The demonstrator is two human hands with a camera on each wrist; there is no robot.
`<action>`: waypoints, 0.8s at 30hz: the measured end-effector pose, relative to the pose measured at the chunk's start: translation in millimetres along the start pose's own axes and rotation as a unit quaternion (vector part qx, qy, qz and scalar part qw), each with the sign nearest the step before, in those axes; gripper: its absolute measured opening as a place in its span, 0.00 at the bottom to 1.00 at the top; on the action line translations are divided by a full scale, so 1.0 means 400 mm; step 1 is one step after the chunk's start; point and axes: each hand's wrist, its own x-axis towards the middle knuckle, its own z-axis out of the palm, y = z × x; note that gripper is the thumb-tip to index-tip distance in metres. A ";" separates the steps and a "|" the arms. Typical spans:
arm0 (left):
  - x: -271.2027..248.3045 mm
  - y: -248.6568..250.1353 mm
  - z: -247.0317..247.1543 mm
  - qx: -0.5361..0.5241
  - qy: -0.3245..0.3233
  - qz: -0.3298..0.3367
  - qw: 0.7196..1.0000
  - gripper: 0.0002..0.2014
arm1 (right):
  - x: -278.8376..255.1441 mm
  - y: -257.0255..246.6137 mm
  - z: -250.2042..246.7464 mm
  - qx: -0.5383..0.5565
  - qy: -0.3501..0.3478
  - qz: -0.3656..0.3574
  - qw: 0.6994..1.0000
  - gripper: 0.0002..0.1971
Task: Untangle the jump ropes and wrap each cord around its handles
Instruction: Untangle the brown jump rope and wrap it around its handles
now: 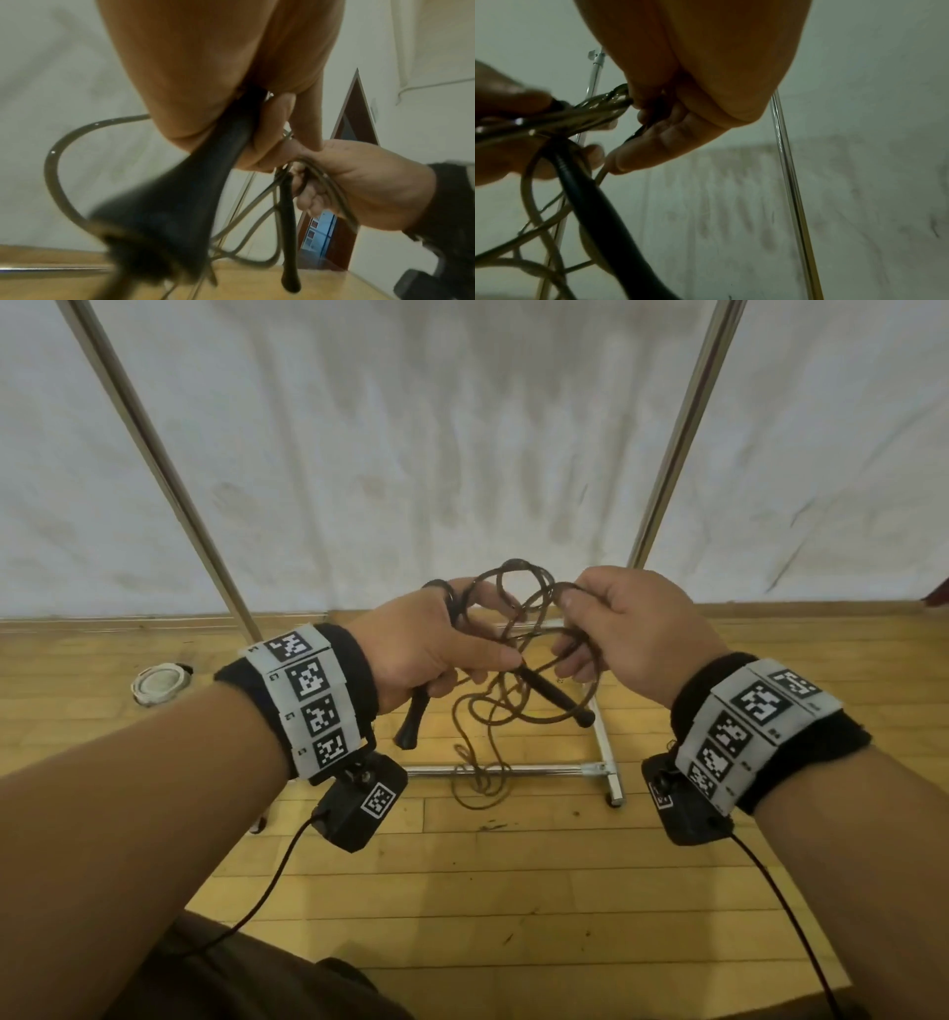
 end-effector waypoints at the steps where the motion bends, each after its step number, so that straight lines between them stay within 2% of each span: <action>1: -0.003 -0.006 0.003 0.019 0.001 -0.019 1.000 0.15 | 0.001 -0.002 -0.003 0.020 0.007 0.008 1.000 0.14; 5: -0.007 -0.018 0.011 0.039 0.022 -0.064 0.997 0.17 | 0.001 -0.015 -0.006 0.070 0.016 0.038 0.997 0.15; 11: -0.002 -0.012 0.016 0.073 0.028 -0.068 0.995 0.22 | -0.004 -0.032 0.000 0.137 0.024 0.073 0.988 0.14; 16: 0.001 -0.015 0.037 0.102 0.038 -0.064 0.992 0.31 | -0.011 -0.047 0.013 0.237 0.043 0.118 0.963 0.11; 19: 0.005 -0.026 0.048 0.096 0.030 -0.054 0.993 0.29 | -0.018 -0.060 0.022 0.301 0.032 0.134 0.944 0.09; 24: -0.001 -0.027 0.033 0.051 0.018 -0.079 0.995 0.19 | -0.020 -0.061 0.011 0.330 0.033 0.120 0.936 0.08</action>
